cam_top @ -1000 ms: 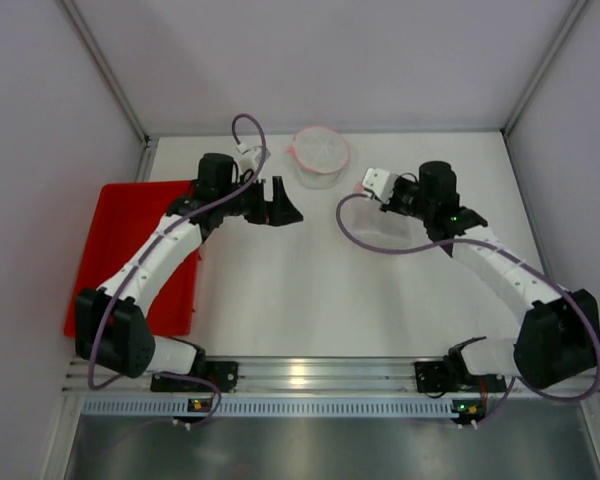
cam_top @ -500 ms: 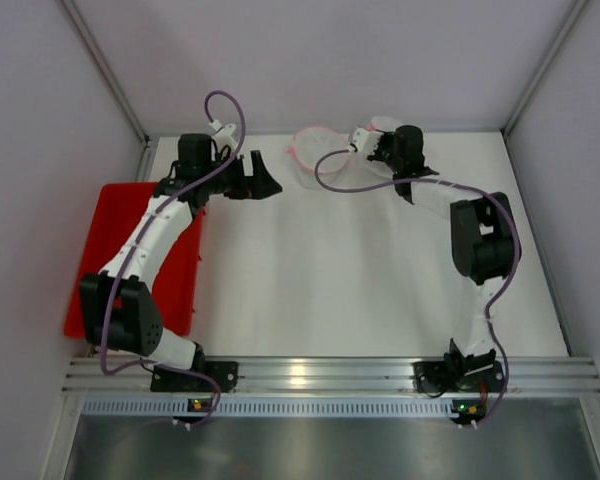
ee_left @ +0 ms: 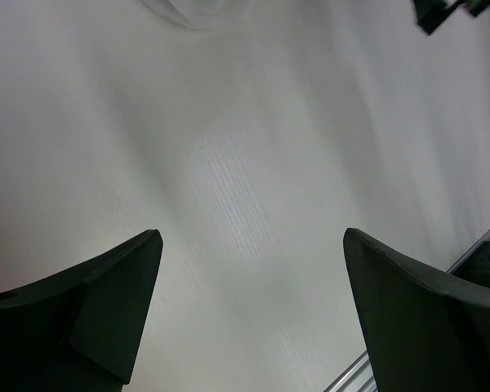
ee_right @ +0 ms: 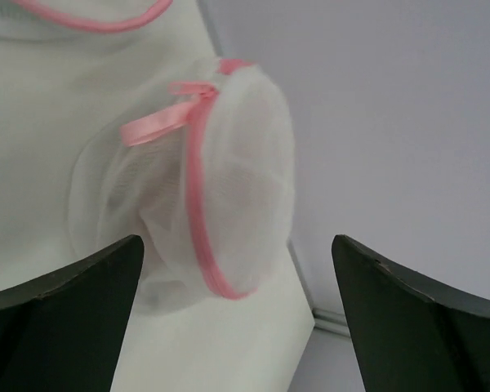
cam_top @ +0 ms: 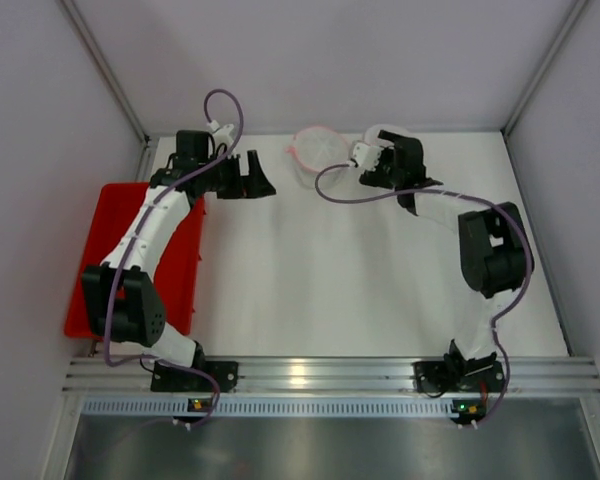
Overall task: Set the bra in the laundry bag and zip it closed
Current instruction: Place the laundry bag at the center of the board, then reset both arms
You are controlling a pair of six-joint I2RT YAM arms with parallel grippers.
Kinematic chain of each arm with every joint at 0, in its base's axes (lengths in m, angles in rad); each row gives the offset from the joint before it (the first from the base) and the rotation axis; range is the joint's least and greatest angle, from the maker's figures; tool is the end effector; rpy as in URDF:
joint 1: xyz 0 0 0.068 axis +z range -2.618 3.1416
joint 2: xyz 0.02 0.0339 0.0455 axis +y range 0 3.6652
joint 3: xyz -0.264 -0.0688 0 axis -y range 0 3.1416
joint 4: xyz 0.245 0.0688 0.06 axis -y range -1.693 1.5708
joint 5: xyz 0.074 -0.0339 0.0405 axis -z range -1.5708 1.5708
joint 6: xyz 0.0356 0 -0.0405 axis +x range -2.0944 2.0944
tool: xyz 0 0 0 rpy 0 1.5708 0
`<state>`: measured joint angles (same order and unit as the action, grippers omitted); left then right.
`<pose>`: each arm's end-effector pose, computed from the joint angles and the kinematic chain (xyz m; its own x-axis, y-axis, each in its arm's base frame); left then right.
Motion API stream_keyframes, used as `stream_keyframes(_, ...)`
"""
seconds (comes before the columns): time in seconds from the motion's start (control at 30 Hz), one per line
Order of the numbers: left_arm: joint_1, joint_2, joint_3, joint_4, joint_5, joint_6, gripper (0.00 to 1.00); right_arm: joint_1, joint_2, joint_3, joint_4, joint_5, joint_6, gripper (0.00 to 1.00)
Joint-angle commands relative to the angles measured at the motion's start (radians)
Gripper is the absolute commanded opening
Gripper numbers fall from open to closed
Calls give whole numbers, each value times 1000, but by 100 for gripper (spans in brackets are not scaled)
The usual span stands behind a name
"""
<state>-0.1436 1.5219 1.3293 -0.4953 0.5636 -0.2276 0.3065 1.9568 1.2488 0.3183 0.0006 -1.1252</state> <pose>0.3333 -0.0674 0.3231 -0.7316 -0.0869 -0.6761 0.3740 0.7780 -0.5048 0.4251 0.1345 0.2027 0.1157 -0.9099 -0.3985 -0.4567 0.3075 -0.8348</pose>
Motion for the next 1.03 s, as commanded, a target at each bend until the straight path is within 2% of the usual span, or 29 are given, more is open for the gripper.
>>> stream_keyframes(0.0,10,58,82,-162,-44,92,98,8,-245,29,-126,-17,149,99)
stream_keyframes(0.07,21,51,50,-180,-51,108,98,9,-343,34,-214,-27,231,99)
stream_keyframes(0.1,22,44,35,-178,-54,123,98,9,-372,50,-349,-33,260,99)
stream_keyframes(0.17,22,17,10,-178,-74,129,98,9,-436,75,-489,-47,353,99)
stream_keyframes(0.2,22,9,-8,-177,-124,117,98,9,-470,102,-628,-57,381,99)
stream_keyframes(0.3,22,-9,-31,-178,-203,131,98,9,-554,100,-775,-108,499,99)
stream_keyframes(0.37,22,-32,-45,-178,-211,163,98,9,-596,83,-899,-167,603,99)
stream_keyframes(0.43,21,-60,-80,-180,-139,192,98,8,-645,37,-988,-242,700,99)
stream_keyframes(0.53,0,-162,-132,-178,-111,218,98,23,-690,-58,-1028,-258,787,99)
stream_keyframes(0.7,-82,-241,-212,-178,-250,263,98,42,-814,-258,-949,-234,826,99)
stream_keyframes(0.73,-102,-259,-229,-180,-284,266,98,42,-822,-278,-941,-229,826,99)
stream_keyframes(1.0,-123,-312,-286,-181,-277,252,98,51,-868,-348,-920,-217,837,99)
